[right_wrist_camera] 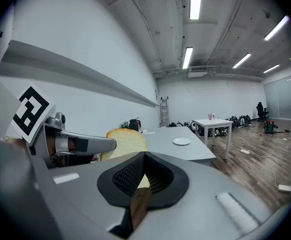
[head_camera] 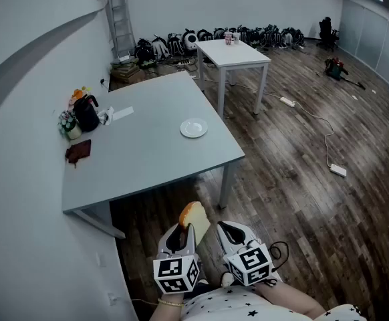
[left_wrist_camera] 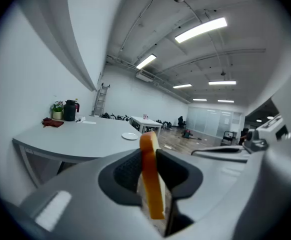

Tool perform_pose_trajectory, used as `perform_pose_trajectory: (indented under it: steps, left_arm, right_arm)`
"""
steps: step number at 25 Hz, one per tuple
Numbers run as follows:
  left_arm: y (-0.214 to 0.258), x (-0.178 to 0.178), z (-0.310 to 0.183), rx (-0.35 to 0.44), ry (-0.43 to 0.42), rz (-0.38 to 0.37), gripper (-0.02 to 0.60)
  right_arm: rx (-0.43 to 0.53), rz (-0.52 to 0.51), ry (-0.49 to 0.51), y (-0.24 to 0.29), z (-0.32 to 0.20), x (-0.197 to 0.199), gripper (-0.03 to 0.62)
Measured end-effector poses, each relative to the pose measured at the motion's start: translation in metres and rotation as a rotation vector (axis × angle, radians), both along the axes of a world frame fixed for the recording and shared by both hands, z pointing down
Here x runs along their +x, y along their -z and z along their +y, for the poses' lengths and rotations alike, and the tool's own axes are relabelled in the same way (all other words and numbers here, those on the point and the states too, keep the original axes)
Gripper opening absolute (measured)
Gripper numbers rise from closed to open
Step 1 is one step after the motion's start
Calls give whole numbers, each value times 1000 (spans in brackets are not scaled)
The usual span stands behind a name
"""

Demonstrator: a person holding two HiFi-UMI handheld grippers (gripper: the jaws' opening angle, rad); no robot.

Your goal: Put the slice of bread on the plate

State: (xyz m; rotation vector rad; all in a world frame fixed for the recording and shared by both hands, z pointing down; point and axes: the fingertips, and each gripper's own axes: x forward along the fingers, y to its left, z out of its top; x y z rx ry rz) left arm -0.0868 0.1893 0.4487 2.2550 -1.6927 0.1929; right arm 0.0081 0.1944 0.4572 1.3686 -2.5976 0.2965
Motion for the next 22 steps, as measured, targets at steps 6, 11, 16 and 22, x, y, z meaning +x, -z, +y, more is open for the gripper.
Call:
perform_pose_trajectory:
  steps: [6,11,16,22]
  left_arm:
    - [-3,-15,2,-3,0,-3,95]
    - [-9,-29,-2,-9,-17,-4,95]
    - [-13,-45,-10,-18,-33,5,95]
    - [-14,-54,-23,-21,-43,26,95]
  right_arm:
    - [-22,-16,15,-4,3,-18,-2]
    - [-29,-10,4,-9,-1,-32,-2]
    - [-30,-6,-16,-10,-6,-45,-2]
    - [-40,22,-29,-11,-12,-52,-2]
